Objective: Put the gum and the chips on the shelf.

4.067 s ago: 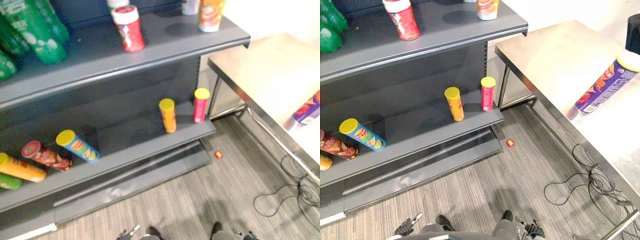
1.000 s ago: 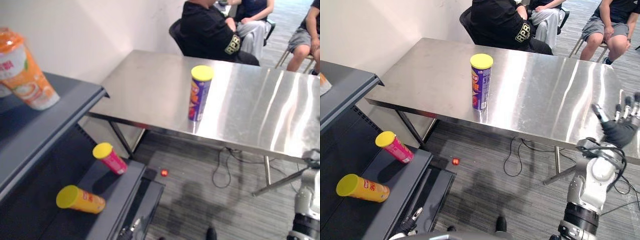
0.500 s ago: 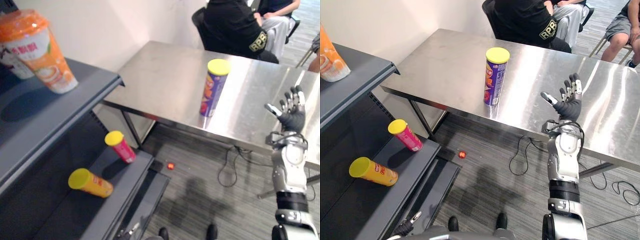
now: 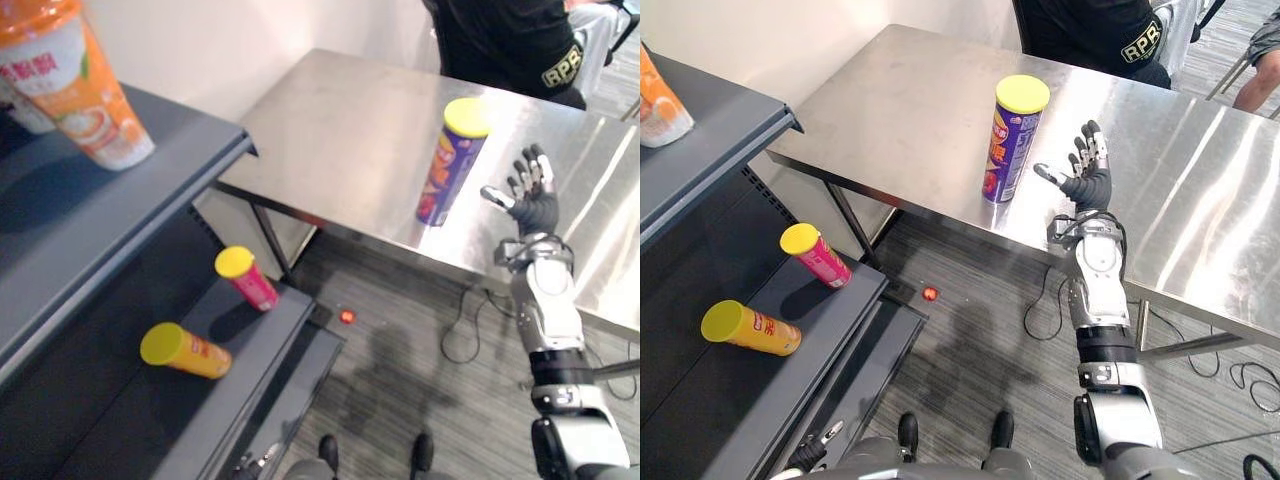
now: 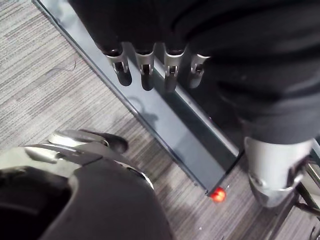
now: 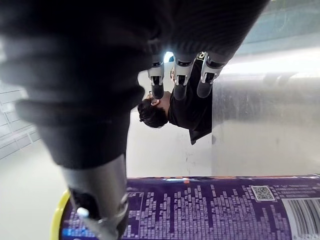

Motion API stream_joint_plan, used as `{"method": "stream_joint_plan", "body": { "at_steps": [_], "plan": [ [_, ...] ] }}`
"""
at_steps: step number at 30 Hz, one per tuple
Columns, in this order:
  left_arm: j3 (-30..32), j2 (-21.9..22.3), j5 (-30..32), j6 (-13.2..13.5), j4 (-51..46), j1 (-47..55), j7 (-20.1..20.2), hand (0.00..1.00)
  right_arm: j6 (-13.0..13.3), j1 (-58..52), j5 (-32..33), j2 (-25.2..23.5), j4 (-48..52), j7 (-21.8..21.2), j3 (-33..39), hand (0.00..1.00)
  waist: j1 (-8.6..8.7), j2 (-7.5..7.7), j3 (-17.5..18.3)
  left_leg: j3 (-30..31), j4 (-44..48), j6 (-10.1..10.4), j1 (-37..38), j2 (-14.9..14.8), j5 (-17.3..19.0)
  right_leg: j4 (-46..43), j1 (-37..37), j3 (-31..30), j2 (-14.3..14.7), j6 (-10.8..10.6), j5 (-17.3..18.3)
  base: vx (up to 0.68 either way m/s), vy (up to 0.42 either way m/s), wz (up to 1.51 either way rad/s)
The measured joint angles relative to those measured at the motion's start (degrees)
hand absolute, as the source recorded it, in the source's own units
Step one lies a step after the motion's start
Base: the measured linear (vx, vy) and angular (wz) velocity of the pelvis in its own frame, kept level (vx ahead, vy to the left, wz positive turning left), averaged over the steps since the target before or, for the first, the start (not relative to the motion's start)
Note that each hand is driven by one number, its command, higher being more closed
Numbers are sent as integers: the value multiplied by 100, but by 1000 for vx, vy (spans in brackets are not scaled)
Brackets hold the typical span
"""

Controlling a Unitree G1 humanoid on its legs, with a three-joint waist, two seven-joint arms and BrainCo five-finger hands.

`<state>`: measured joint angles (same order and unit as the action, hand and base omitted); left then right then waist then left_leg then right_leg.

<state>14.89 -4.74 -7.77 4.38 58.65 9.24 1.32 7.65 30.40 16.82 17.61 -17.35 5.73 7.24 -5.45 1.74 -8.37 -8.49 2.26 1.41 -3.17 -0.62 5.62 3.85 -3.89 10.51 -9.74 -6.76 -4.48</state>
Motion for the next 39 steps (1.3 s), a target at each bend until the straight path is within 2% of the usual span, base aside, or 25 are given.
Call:
{"method": "stream_joint_plan", "body": {
  "at_steps": [7, 9, 17, 26, 31, 38, 39],
  "plan": [
    [-18, -1, 3, -2, 15, -33, -57, 0, -31, 298, -76, -12, -389, 12, -171, 0, -25, -4, -137, -10, -10, -9, 23, 1, -6, -2, 14, -6, 0, 2, -1, -17, -7, 0],
    [-49, -2, 3, -1, 12, -35, -62, 0, -119, 392, -114, -12, -405, 15, -170, 0, -48, -2, -174, -13, -11, -10, 25, 1, -7, 0, 14, -8, 1, 2, -1, 0, 0, 0],
    [-50, -2, 2, -1, 10, -35, -91, 0, -178, 768, -116, -12, -811, 17, -210, 0, -146, 3, -243, -8, -25, -13, 28, 12, -10, 4, 16, -1, -3, 5, -3, 0, 0, 0],
    [-51, -5, 0, 0, 9, -35, -97, 0, -197, 1133, -117, -12, -963, 23, -313, 0, -153, 27, -370, -8, -83, -35, 46, 34, -49, 15, 15, 3, -16, 16, -13, 0, 0, 0],
    [-50, -4, -1, 1, -2, -41, -103, 0, -216, 1270, -117, -21, -1035, 23, -383, 0, -257, 40, -394, -5, -119, -37, 53, 32, -69, 23, 14, -6, -19, 15, -14, 0, 0, 0],
    [-48, -11, 0, -4, -47, -40, -110, 0, -237, 1906, -118, -66, -1003, 4, -754, 0, -265, 41, -419, -5, -106, -37, 46, -1, -68, 23, 13, -17, 0, 20, -25, 0, 0, 0],
    [-48, -11, 0, -5, -47, -40, -110, 0, -237, 1951, -118, -70, -965, -4, -812, 100, -267, 41, -419, -4, -104, -36, 45, -4, -68, 23, 13, -19, 1, 20, -25, 0, 0, 0]
  ]
}}
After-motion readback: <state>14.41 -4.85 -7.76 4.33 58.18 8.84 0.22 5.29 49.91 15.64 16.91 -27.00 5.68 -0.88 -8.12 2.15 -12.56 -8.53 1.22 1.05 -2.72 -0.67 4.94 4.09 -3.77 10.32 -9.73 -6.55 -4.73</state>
